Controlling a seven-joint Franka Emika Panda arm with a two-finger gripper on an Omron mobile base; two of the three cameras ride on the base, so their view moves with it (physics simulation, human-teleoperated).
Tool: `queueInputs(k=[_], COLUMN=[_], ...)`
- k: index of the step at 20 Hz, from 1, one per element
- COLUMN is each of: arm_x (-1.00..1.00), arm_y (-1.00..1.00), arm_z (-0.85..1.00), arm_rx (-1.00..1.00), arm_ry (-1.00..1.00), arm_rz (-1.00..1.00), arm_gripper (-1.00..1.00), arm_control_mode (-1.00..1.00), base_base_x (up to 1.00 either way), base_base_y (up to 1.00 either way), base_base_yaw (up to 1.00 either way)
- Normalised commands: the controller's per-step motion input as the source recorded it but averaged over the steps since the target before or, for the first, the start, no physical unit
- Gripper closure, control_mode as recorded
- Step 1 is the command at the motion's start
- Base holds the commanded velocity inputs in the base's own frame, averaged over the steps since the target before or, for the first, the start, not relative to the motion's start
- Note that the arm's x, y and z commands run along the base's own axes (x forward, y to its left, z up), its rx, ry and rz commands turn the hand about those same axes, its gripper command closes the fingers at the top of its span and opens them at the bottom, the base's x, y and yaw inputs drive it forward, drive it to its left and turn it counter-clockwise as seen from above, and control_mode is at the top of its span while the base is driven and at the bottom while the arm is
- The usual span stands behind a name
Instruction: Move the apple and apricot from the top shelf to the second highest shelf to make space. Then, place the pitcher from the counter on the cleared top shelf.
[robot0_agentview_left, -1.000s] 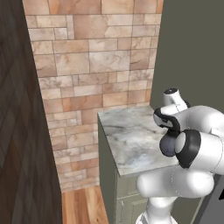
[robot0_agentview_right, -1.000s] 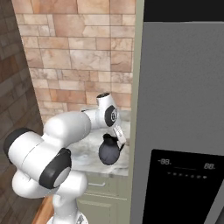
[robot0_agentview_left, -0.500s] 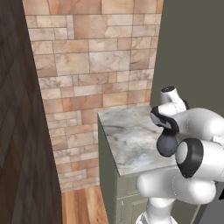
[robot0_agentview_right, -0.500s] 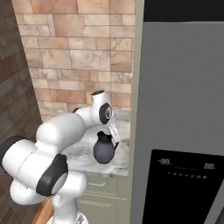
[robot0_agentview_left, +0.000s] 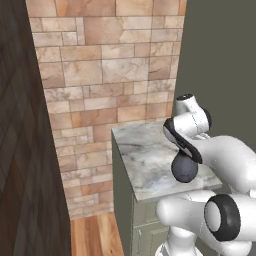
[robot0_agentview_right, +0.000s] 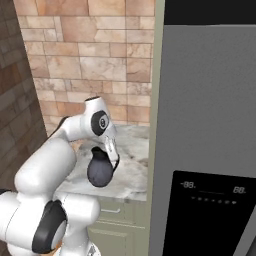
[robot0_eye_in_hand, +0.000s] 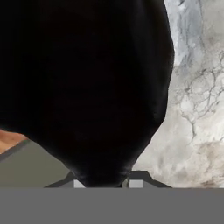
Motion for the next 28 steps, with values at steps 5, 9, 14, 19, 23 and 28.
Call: queueInputs(k=[5,9,14,19,23,28], arm_x=[-0.74,-0.71,-0.56,-0.05,0.0,0.0], arm_y=[0.73,0.91,0.94,0.82,0.6,0.37], arm_z=[0.45,0.18,0.25,0.54,0.59,0.49], arm_rx=[0.0,0.0,0.0,0.0,-0.04,-0.05], arm_ry=[0.0,-0.08,-0.2,-0.34,-0.28,-0.26], arm_rz=[-0.24,-0.37,-0.47,-0.56,-0.53,-0.47], arm_gripper=[1.0,1.0,1.0,1.0,1.0,1.0], arm_control_mode=[-1.0,-1.0,-1.0,-1.0,-1.0,-1.0], base_base_x=[0.0,0.0,0.0,0.0,0.0,0.0], base_base_y=[0.0,0.0,0.0,0.0,0.0,0.0], base_base_yaw=[0.0,0.0,0.0,0.0,0.0,0.0])
